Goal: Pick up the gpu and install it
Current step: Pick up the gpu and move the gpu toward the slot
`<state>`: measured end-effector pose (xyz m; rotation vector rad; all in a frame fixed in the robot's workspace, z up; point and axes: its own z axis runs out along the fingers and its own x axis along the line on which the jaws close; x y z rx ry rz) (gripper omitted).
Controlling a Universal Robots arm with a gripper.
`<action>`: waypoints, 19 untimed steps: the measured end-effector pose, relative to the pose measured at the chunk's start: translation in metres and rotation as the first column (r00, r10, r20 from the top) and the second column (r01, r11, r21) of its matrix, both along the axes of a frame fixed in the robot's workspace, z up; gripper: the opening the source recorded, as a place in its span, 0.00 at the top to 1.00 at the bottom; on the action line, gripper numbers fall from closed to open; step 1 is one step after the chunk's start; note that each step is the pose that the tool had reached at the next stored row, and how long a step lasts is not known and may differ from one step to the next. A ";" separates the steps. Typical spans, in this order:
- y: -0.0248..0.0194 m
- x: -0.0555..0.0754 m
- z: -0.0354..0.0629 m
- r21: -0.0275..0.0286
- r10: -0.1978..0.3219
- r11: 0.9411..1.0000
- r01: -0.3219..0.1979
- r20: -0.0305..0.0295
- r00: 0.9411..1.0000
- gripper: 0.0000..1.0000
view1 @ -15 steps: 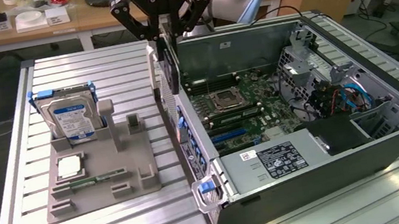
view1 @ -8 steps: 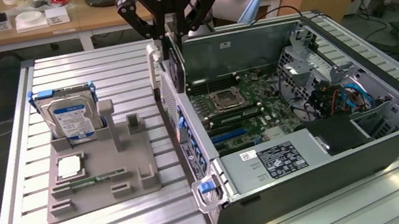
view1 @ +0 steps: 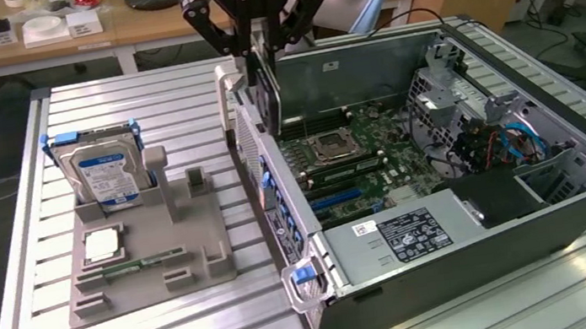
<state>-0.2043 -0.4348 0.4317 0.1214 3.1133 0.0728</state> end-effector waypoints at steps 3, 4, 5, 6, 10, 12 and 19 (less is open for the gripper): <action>0.0000 0.003 0.0000 0.000 0.000 1.000 0.000 0.000 1.000 0.73; 0.0000 0.004 0.0000 0.000 0.000 1.000 0.000 0.000 1.000 0.73; 0.0000 0.005 0.0000 0.000 0.000 1.000 0.000 0.000 1.000 0.73; 0.0000 0.006 0.0000 0.000 0.000 1.000 0.000 0.000 1.000 0.73; 0.0000 0.011 0.0000 0.000 0.000 1.000 0.000 0.000 1.000 0.73; 0.0000 0.014 0.0000 0.000 0.000 1.000 0.000 0.000 1.000 0.73; 0.0000 0.023 0.0000 0.000 0.000 1.000 0.000 0.000 1.000 0.73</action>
